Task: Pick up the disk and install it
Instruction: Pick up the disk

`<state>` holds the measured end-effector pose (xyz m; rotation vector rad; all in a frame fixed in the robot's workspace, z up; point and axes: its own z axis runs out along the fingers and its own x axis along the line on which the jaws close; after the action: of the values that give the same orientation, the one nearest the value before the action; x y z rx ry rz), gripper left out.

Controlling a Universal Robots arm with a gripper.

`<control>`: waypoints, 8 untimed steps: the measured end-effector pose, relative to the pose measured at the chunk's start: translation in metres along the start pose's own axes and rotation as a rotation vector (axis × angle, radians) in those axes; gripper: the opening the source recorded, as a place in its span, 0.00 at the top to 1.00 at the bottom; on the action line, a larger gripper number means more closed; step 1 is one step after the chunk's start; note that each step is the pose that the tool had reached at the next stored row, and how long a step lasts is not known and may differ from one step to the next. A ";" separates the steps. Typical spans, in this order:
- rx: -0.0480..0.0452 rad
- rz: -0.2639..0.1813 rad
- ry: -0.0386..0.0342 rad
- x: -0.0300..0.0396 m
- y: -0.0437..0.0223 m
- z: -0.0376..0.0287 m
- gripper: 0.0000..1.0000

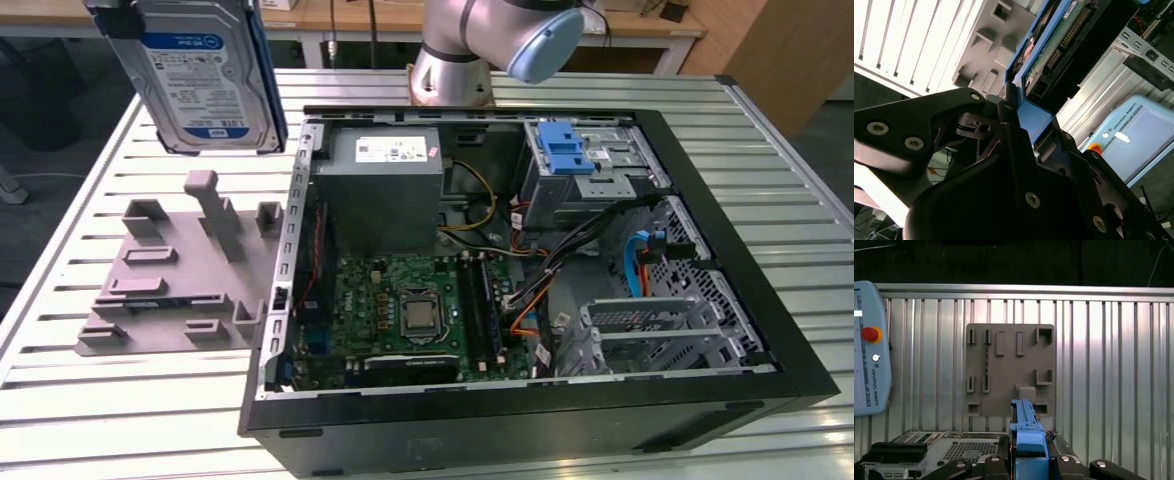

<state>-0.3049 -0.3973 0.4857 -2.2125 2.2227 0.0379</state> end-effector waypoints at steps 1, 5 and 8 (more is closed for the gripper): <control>0.0000 0.000 0.0000 0.0011 -0.0015 0.0000 0.64; 0.0001 0.000 0.0000 0.0054 -0.0073 -0.0002 0.64; 0.0000 0.000 0.0001 0.0081 -0.0116 -0.0003 0.64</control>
<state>-0.2933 -0.4054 0.4857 -2.2126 2.2227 0.0379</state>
